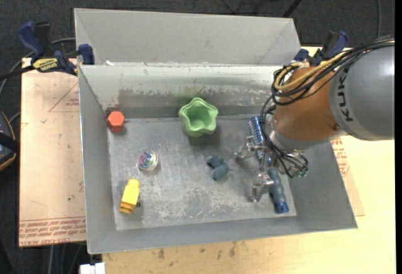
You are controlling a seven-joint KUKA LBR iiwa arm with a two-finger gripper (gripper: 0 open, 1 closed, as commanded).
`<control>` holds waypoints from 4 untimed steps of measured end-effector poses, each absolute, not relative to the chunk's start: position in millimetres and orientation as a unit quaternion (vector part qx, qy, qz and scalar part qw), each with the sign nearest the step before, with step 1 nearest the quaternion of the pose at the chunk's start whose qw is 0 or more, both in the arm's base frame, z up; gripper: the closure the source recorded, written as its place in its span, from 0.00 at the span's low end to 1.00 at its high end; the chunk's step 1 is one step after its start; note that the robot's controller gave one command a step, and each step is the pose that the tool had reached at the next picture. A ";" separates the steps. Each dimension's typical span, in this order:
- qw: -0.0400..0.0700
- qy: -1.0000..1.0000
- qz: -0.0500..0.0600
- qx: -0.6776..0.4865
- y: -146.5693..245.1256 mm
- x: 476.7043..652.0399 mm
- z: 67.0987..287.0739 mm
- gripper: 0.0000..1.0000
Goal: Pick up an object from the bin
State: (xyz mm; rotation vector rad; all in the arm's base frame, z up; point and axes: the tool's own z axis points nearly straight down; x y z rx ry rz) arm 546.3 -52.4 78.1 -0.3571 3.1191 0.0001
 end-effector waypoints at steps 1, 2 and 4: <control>0.003 1.000 0.001 -0.005 4.8 573.3 108.4 0.00; 0.005 0.998 0.000 -0.067 8.4 573.2 74.8 0.00; 0.006 0.986 0.000 -0.168 24.9 550.6 260.7 1.00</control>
Offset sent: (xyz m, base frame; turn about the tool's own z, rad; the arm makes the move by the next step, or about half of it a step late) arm 0.0259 0.0547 0.0298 0.2217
